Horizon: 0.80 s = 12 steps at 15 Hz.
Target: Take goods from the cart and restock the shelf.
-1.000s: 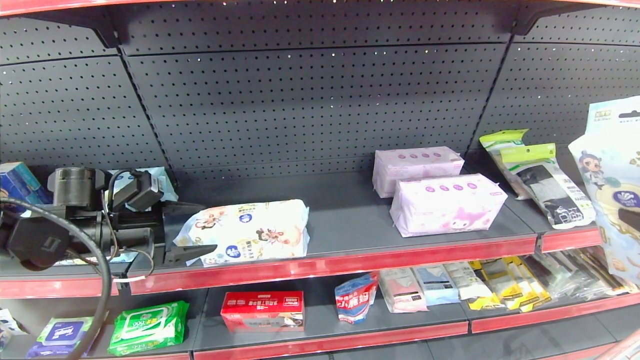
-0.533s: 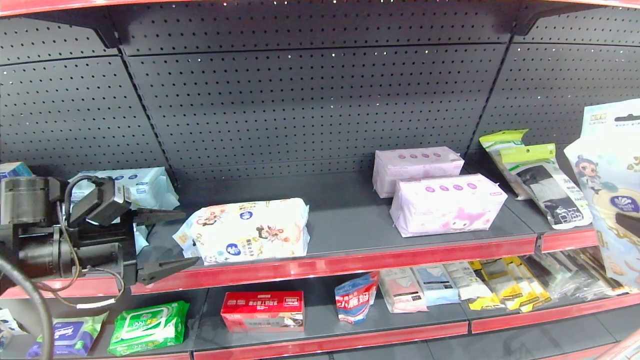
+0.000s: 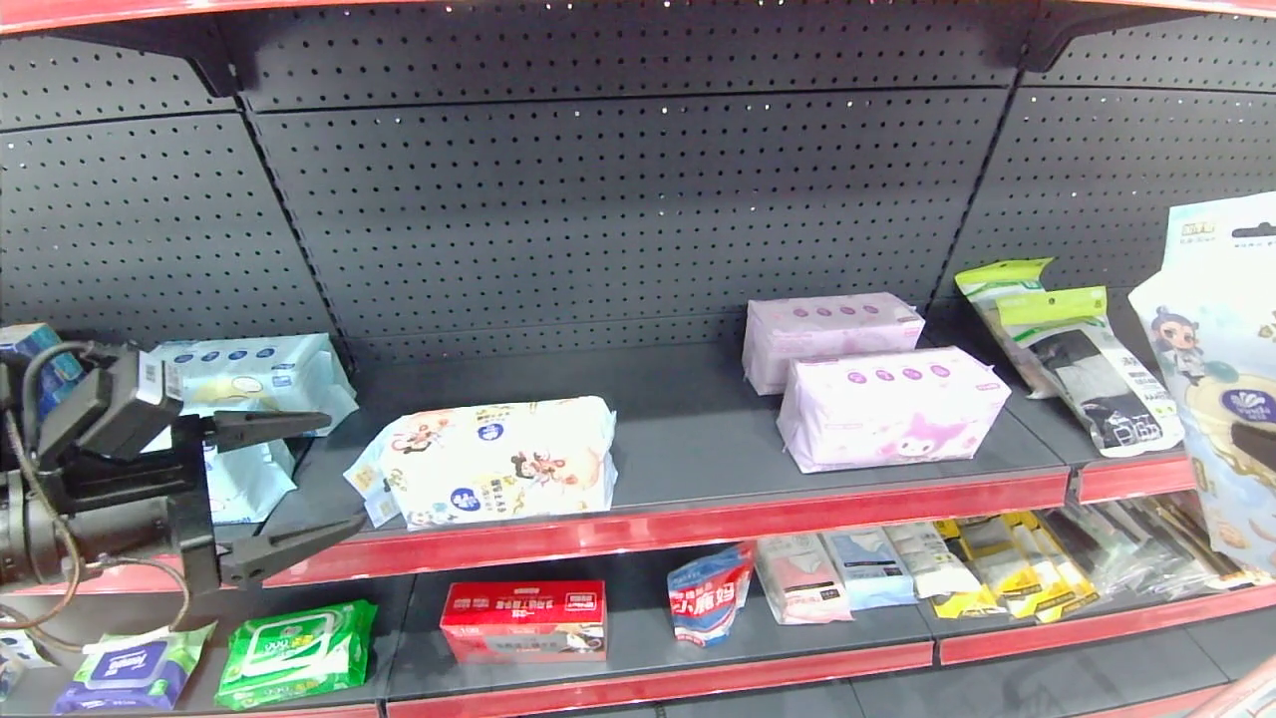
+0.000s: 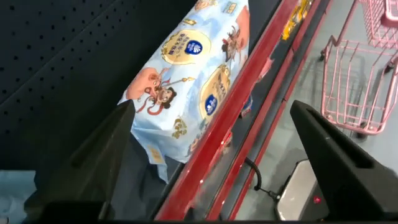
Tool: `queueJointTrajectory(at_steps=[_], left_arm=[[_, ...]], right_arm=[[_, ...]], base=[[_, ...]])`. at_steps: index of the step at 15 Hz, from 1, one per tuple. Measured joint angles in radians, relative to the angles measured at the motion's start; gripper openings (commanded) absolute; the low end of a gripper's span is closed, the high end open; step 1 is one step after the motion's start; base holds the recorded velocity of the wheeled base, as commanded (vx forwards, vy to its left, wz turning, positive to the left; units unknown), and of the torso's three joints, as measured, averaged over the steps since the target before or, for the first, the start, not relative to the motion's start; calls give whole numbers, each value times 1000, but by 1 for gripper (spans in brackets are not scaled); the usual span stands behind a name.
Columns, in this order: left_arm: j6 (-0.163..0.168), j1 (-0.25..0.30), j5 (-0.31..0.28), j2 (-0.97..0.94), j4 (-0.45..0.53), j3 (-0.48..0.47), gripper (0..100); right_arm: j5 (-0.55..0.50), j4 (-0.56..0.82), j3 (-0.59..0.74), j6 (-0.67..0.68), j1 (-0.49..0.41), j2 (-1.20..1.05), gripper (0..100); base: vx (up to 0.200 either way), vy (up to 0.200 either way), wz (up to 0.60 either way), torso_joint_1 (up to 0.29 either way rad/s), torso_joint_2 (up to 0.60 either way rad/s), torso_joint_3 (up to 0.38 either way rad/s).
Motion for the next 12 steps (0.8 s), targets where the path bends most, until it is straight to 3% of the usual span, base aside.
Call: queueJointTrajectory(at_steps=[2, 4, 6, 8, 9, 10, 12], left_arm=[[-64, 28, 33, -88, 0, 38, 100], [-161, 72, 114, -184, 1, 64, 100], [-289, 99, 260, -291, 2, 85, 100], [-418, 98, 462, -404, 4, 110, 100], [-463, 91, 529, -459, 6, 127, 100], [-486, 86, 547, -510, 8, 146, 100], [-504, 72, 528, -621, 32, 191, 100]], right_arm=[[1, 1, 3, 0, 1, -3, 0], [16, 0, 12, 5, 14, -5, 0], [21, -1, 29, 10, 40, -11, 0], [21, 0, 51, 11, 65, -23, 0], [21, -1, 62, 11, 73, -31, 0], [21, -1, 73, 12, 76, -39, 0], [30, -9, 84, 11, 79, -51, 0]], base=[[0, 0, 0, 0, 0, 0], [0, 0, 0, 0, 0, 0], [0, 0, 0, 0, 0, 0], [0, 0, 0, 0, 0, 0], [0, 0, 0, 0, 0, 0], [0, 0, 0, 0, 0, 0], [0, 0, 0, 0, 0, 0]])
